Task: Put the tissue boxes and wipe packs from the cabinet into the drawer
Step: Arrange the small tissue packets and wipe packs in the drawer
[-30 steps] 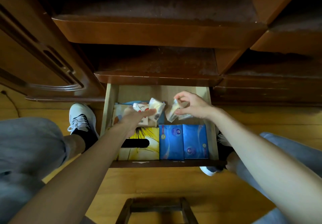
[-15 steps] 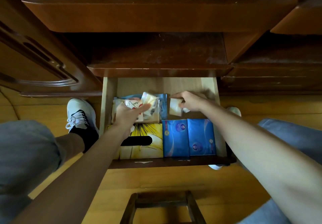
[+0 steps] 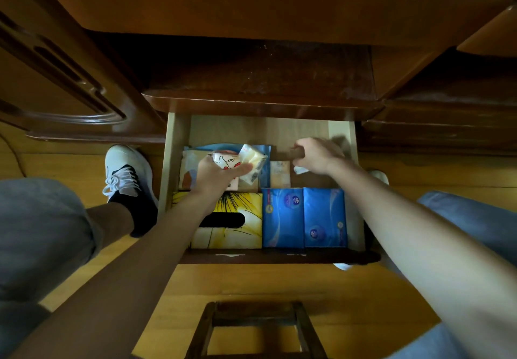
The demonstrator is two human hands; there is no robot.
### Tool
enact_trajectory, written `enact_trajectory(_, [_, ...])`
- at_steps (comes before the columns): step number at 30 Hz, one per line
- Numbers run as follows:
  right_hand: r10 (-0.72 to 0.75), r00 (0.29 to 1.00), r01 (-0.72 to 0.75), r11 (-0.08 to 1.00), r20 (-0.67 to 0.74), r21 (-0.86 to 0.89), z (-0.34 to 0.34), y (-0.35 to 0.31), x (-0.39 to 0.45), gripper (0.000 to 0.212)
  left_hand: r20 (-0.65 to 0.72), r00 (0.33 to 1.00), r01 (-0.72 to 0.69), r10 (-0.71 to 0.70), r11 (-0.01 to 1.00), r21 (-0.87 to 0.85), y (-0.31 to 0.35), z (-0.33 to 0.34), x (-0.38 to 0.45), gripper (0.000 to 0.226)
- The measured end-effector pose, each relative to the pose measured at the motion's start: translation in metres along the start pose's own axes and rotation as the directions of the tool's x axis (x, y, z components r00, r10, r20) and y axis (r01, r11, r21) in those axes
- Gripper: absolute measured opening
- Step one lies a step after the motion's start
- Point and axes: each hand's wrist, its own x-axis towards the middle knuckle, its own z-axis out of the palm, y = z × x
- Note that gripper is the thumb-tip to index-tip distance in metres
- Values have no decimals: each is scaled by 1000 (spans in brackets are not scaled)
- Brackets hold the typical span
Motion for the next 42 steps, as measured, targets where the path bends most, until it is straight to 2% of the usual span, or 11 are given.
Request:
enact_trajectory(2, [19, 1000, -19, 999, -19, 36, 2, 1, -2, 26, -34, 999, 3, -3, 1000, 8, -1, -2, 0, 43])
enact_trajectory(6, [41, 986, -36, 999, 162, -34, 24, 0, -15, 43, -55, 998, 15, -14, 1000, 15, -6, -3, 0, 44])
enact_trajectory(11, [62, 995, -62, 998, 74, -5, 28, 18, -24, 54, -38, 999, -14, 13, 1000, -22, 0, 4, -12, 46])
enact_trajectory(18, [119, 993, -116, 988, -21, 106, 40, 21, -23, 45, -29, 999, -18, 17, 1000, -9, -3, 6, -16, 47])
enact_trajectory(25, [80, 994, -92, 982, 79, 166, 8, 21, -21, 61, 3, 1000, 4, -4, 1000, -6, 2, 18, -11, 48])
enact_trajectory(28, [7, 1000, -7, 932, 2, 363, -28, 11, -33, 61, 38, 999, -27, 27, 1000, 4, 6, 30, -13, 44])
enact_trajectory(31, [-180, 965, 4, 738, 191, 675, -52, 3, -52, 58, 87, 988, -135, 124, 981, 138, 10, 45, -19, 57])
enact_trajectory(34, [-169, 973, 49, 817, 158, 575, -50, 11, -57, 24, 175, 968, -201, 179, 973, 115, 10, 59, -26, 66])
enact_trajectory(37, [-82, 997, 72, 926, 12, 370, -42, 27, -54, 20, 166, 962, -232, 217, 970, 78, 8, 65, -28, 56])
enact_trajectory(39, [-69, 988, 72, 997, -136, 17, -39, 37, -50, 20, 111, 977, -193, 184, 978, 75, 7, 64, -26, 43])
enact_trajectory(42, [-154, 965, 48, 899, -213, -435, -25, 46, -38, 17, 56, 996, -75, 76, 997, -30, 6, 58, -22, 27])
